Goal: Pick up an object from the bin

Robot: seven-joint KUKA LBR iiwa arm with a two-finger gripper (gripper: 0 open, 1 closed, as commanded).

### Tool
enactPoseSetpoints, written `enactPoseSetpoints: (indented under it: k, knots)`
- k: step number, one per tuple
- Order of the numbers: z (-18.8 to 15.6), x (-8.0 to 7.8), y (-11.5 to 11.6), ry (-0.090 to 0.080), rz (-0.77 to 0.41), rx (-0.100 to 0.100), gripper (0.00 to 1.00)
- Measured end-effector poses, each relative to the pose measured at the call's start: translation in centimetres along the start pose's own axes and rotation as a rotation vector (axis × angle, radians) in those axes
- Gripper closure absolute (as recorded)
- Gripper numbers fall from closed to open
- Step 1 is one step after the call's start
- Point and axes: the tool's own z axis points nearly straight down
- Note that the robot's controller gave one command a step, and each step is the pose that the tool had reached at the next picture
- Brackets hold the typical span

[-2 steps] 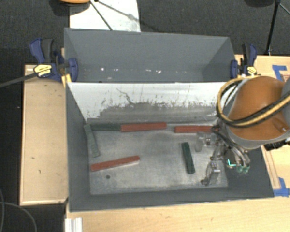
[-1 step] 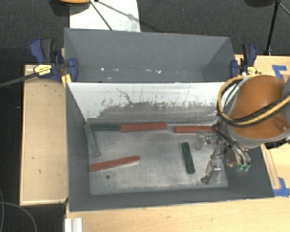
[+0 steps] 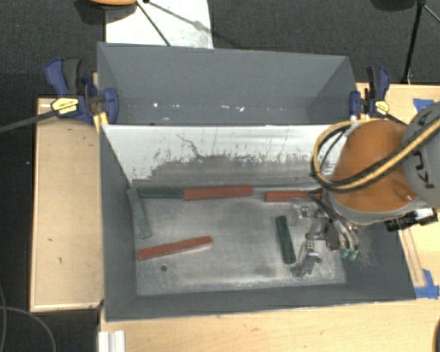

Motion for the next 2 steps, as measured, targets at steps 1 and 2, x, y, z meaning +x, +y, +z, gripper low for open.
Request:
enactPoseSetpoints:
  k: [1, 2]
  knots:
    - [-0.4, -1.6, 2.4, 0.007, -0.114, 0.000, 0.00]
    - [3.0, -4.4, 0.4, -0.003, -0.479, -0.001, 0.00]
